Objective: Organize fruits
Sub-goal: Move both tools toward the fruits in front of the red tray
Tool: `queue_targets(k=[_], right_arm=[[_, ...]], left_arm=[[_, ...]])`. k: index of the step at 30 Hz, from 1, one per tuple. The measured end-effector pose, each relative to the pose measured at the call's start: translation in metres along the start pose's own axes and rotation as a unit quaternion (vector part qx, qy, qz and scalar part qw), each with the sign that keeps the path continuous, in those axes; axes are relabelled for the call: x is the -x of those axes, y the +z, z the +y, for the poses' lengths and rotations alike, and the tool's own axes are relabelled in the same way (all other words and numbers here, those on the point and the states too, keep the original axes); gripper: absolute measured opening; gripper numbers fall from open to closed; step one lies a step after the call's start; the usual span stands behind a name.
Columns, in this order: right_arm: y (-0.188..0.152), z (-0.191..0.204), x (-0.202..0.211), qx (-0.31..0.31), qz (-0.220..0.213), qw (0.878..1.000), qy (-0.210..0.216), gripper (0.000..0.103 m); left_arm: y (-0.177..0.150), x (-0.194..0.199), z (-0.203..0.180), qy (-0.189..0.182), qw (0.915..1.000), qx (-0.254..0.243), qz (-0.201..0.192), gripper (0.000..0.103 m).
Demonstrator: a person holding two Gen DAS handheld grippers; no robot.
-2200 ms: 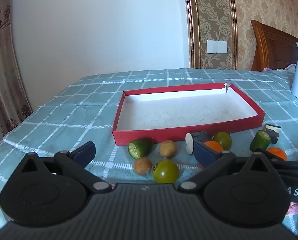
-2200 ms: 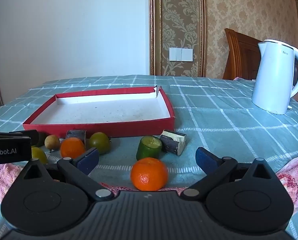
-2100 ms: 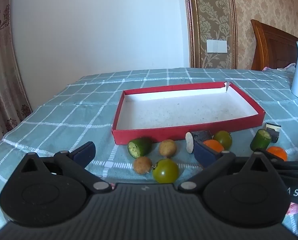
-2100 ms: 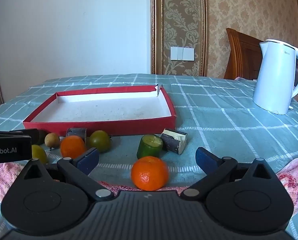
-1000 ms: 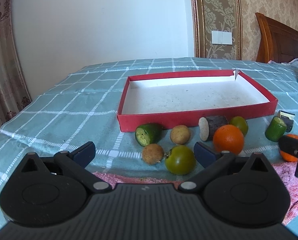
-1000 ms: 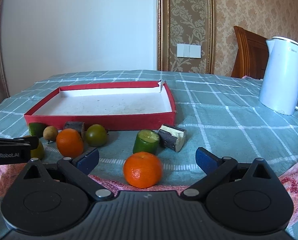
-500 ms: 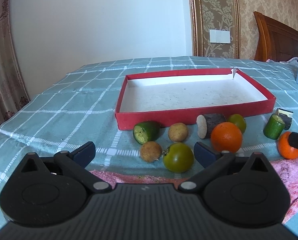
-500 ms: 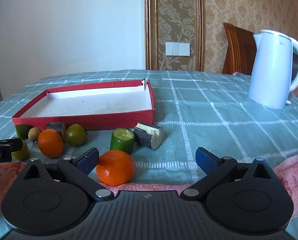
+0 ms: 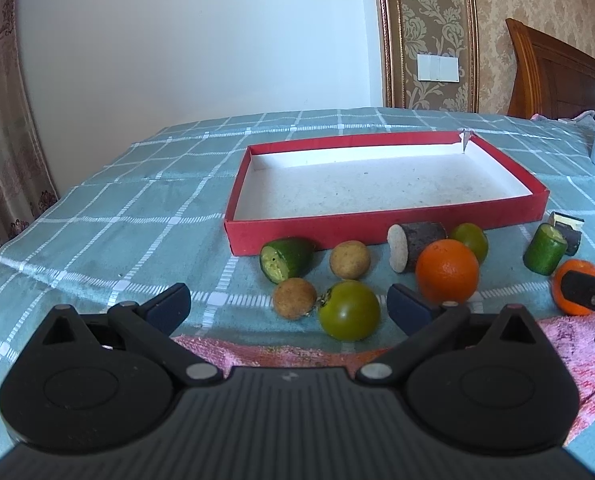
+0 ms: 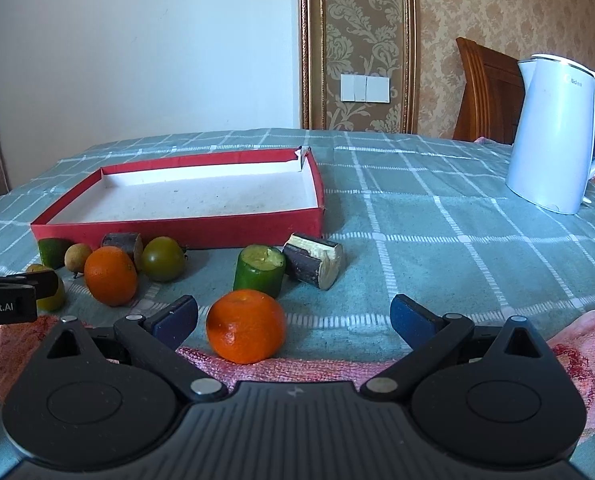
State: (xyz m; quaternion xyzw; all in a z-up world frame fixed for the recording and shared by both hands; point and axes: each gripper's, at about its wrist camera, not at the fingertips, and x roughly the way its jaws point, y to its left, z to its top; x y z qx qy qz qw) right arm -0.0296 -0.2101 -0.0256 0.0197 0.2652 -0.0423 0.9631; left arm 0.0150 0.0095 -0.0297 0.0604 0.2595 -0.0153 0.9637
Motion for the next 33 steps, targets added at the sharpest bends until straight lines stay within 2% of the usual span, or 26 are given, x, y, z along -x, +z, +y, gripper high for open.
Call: queue_targets(k=[24, 28, 33], right_arm=[[0.003, 0.012, -0.016, 0.019, 0.030, 0.999, -0.003, 0.103], [0.003, 0.014, -0.020, 0.024, 0.046, 0.999, -0.003, 0.102], [0.005, 0.015, -0.025, 0.023, 0.058, 0.998, 0.012, 0.087]], left_arm=[[-0.003, -0.004, 0.000, -0.005, 1.0000, 0.002, 0.007, 0.103], [-0.003, -0.005, 0.000, -0.005, 1.0000, 0.002, 0.008, 0.103], [-0.006, -0.004, 0.002, -0.005, 0.9999, 0.005, 0.008, 0.103]])
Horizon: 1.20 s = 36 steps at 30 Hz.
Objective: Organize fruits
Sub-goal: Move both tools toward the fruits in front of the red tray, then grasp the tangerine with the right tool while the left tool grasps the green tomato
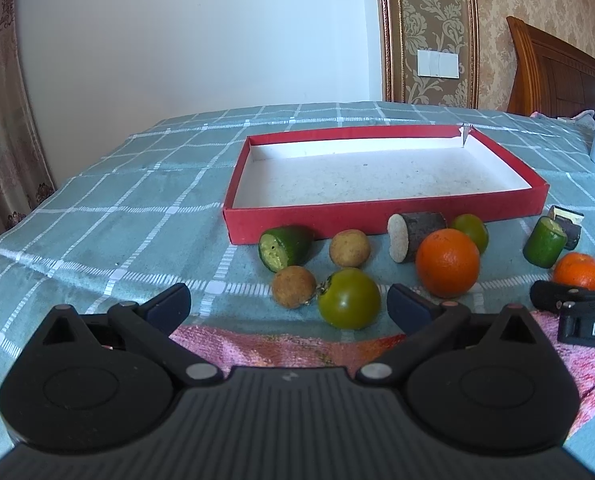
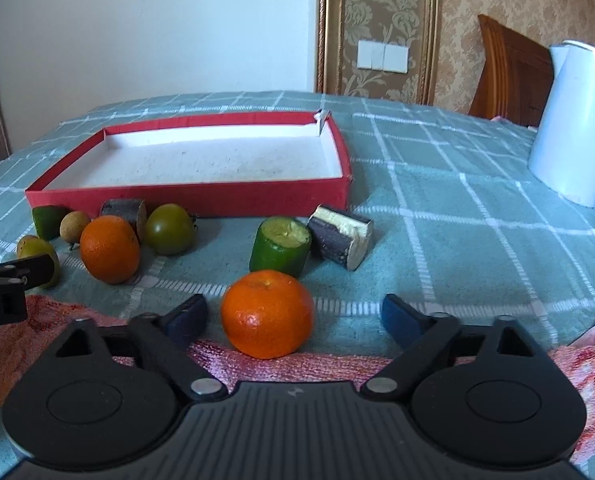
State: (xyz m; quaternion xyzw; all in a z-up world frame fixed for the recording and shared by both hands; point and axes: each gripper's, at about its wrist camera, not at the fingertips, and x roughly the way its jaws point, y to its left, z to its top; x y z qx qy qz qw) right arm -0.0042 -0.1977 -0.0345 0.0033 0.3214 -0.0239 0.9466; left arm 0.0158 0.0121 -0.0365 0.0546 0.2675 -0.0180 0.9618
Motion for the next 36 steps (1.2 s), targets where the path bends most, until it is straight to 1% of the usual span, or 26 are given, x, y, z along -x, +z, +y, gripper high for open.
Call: queue_targets(k=[1, 2, 5, 8, 14, 22, 24, 26, 27, 30, 34, 36], right_arm=[[0.000, 0.001, 0.000, 0.002, -0.001, 1.000, 0.003, 0.082], [0.000, 0.002, 0.000, 0.004, -0.004, 1.000, 0.006, 0.073], [0.000, 0.003, 0.002, 0.007, -0.009, 1.000, 0.023, 0.054], [-0.002, 0.006, 0.004, 0.014, -0.014, 0.999, 0.029, 0.044], [-0.003, -0.003, 0.007, -0.010, -0.019, 0.999, 0.044, 0.043], [-0.005, -0.009, 0.009, -0.033, -0.027, 0.998, 0.056, 0.043], [-0.005, -0.010, 0.009, -0.034, -0.028, 0.997, 0.059, 0.043], [-0.005, -0.009, 0.009, -0.031, -0.027, 0.997, 0.060, 0.043], [-0.005, -0.009, 0.009, -0.029, -0.027, 0.997, 0.060, 0.043], [-0.006, -0.009, 0.009, -0.028, -0.027, 0.997, 0.063, 0.043], [-0.006, -0.009, 0.009, -0.028, -0.027, 0.997, 0.064, 0.043], [-0.006, -0.010, 0.009, -0.029, -0.028, 0.997, 0.064, 0.043]], left_arm=[[-0.001, 0.000, 0.001, 0.001, 1.0000, 0.001, 0.000, 0.103], [-0.002, 0.001, 0.002, 0.001, 1.0000, 0.002, 0.000, 0.103], [-0.005, 0.003, 0.007, 0.003, 1.0000, 0.005, 0.002, 0.103], [-0.006, 0.004, 0.010, 0.000, 0.9999, 0.010, 0.004, 0.103], [-0.006, 0.011, 0.013, 0.000, 0.9999, 0.010, -0.007, 0.103], [-0.009, 0.027, 0.030, -0.004, 0.9991, 0.013, -0.039, 0.103], [-0.010, 0.028, 0.029, -0.012, 0.9987, 0.005, -0.048, 0.103], [-0.009, 0.028, 0.025, -0.008, 0.9984, -0.003, -0.055, 0.103], [-0.008, 0.026, 0.022, -0.012, 0.9985, -0.006, -0.054, 0.103], [-0.005, 0.025, 0.016, -0.039, 0.9980, -0.007, -0.049, 0.103], [-0.008, 0.027, 0.009, -0.047, 0.9967, -0.019, -0.063, 0.103], [-0.009, 0.026, 0.006, -0.049, 0.9965, -0.025, -0.062, 0.103]])
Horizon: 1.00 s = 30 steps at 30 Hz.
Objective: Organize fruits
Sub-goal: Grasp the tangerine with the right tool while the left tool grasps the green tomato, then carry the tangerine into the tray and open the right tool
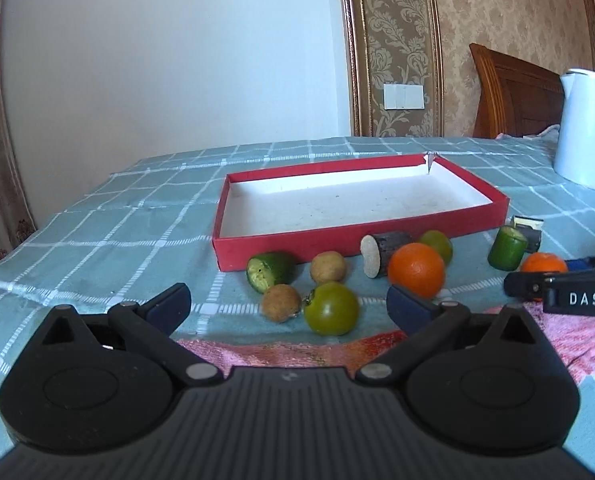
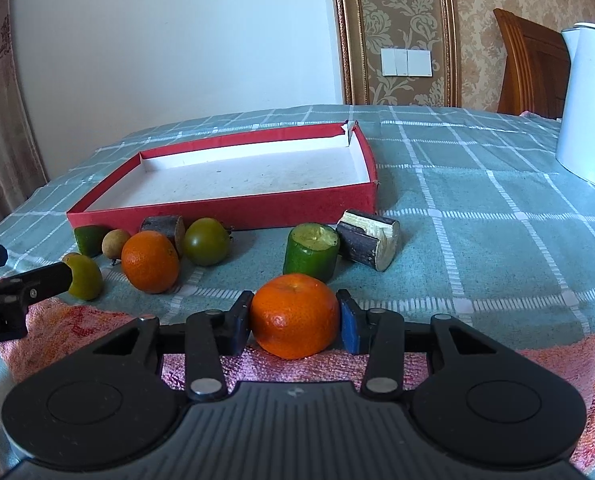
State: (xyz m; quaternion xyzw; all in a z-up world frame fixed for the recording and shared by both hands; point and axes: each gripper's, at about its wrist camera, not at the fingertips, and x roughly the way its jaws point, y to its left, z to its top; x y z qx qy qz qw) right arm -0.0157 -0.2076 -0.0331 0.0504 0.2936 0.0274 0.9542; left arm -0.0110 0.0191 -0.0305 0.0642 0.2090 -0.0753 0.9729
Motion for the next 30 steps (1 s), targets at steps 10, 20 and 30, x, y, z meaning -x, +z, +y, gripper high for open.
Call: queue_targets(k=[10, 20, 30], right_arm=[[-0.001, 0.000, 0.000, -0.007, -0.001, 1.000, 0.006, 0.043], [0.000, -0.002, 0.000, -0.008, -0.001, 1.000, 0.009, 0.043], [-0.001, -0.001, 0.001, -0.009, -0.002, 1.000, 0.011, 0.043]], left_arm=[[-0.005, -0.013, -0.025, -0.017, 0.9987, -0.048, -0.002, 0.069], [-0.007, -0.025, -0.029, -0.032, 0.9967, -0.073, 0.017, 0.050], [-0.007, -0.023, -0.014, -0.047, 0.9980, -0.042, 0.009, 0.033]])
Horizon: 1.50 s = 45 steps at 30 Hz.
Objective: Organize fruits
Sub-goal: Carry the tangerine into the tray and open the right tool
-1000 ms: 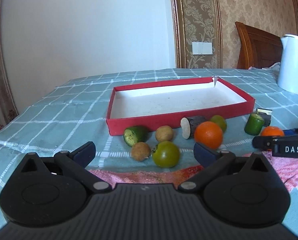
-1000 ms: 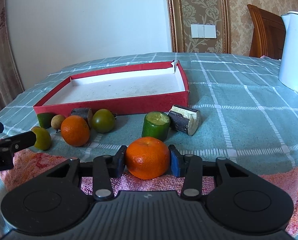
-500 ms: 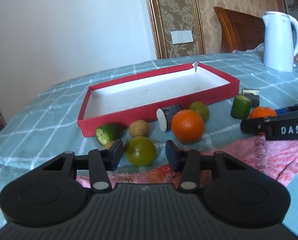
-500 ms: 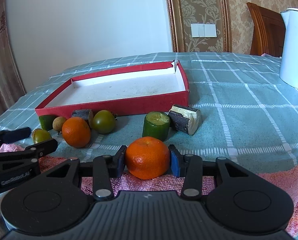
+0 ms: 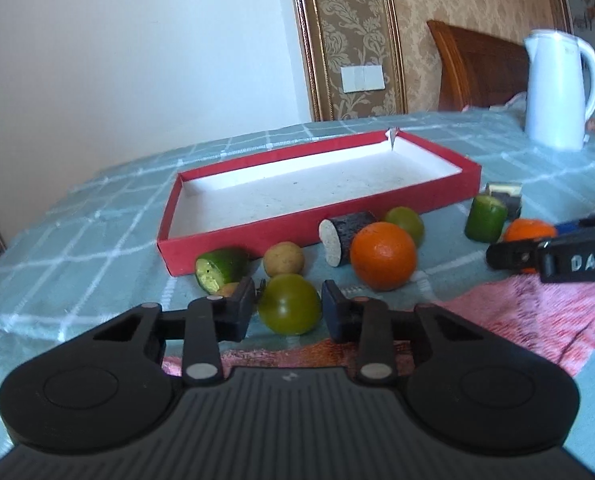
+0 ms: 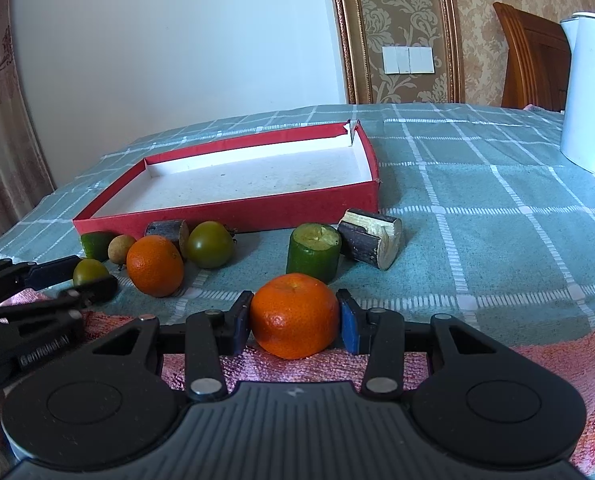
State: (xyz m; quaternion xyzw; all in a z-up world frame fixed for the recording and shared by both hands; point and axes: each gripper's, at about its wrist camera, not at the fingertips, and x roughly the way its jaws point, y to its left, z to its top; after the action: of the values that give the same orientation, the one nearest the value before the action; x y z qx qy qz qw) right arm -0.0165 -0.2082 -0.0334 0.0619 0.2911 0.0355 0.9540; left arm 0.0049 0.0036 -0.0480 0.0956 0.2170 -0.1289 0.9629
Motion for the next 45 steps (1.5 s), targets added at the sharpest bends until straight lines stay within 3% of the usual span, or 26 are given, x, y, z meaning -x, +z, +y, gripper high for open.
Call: queue_targets(k=[4, 9, 15, 19, 22, 28, 33, 39, 45], right_arm=[[0.000, 0.001, 0.001, 0.004, -0.001, 1.000, -0.001, 0.043], [0.005, 0.003, 0.008, 0.011, -0.004, 1.000, 0.007, 0.043], [0.024, 0.010, 0.016, 0.029, -0.033, 0.999, 0.006, 0.043], [0.041, 0.015, 0.005, 0.041, -0.045, 0.998, -0.004, 0.043], [0.056, 0.021, -0.011, 0.049, -0.047, 0.998, -0.012, 0.043], [0.087, 0.031, -0.054, 0.061, -0.030, 0.997, -0.025, 0.043], [0.105, 0.028, -0.101, 0.040, 0.018, 0.999, -0.026, 0.043], [0.111, 0.025, -0.146, 0.033, 0.065, 0.997, -0.040, 0.043], [0.113, 0.033, -0.159, 0.051, 0.071, 0.995, -0.052, 0.043]], left_arm=[[-0.003, 0.007, 0.005, -0.008, 0.9998, 0.012, -0.012, 0.033], [-0.001, 0.028, 0.011, -0.033, 0.9972, 0.028, -0.060, 0.033], [0.005, 0.035, 0.047, -0.004, 0.9907, 0.095, -0.097, 0.033], [0.002, 0.028, 0.085, 0.029, 0.9788, 0.181, -0.090, 0.032], [-0.003, 0.020, 0.103, 0.053, 0.9728, 0.211, -0.079, 0.032], [-0.012, 0.008, 0.114, 0.056, 0.9711, 0.227, -0.049, 0.032], [-0.011, -0.001, 0.113, 0.058, 0.9743, 0.216, -0.021, 0.032], [-0.012, 0.001, 0.108, 0.056, 0.9776, 0.201, -0.024, 0.032], [-0.011, 0.001, 0.108, 0.053, 0.9770, 0.205, -0.023, 0.032]])
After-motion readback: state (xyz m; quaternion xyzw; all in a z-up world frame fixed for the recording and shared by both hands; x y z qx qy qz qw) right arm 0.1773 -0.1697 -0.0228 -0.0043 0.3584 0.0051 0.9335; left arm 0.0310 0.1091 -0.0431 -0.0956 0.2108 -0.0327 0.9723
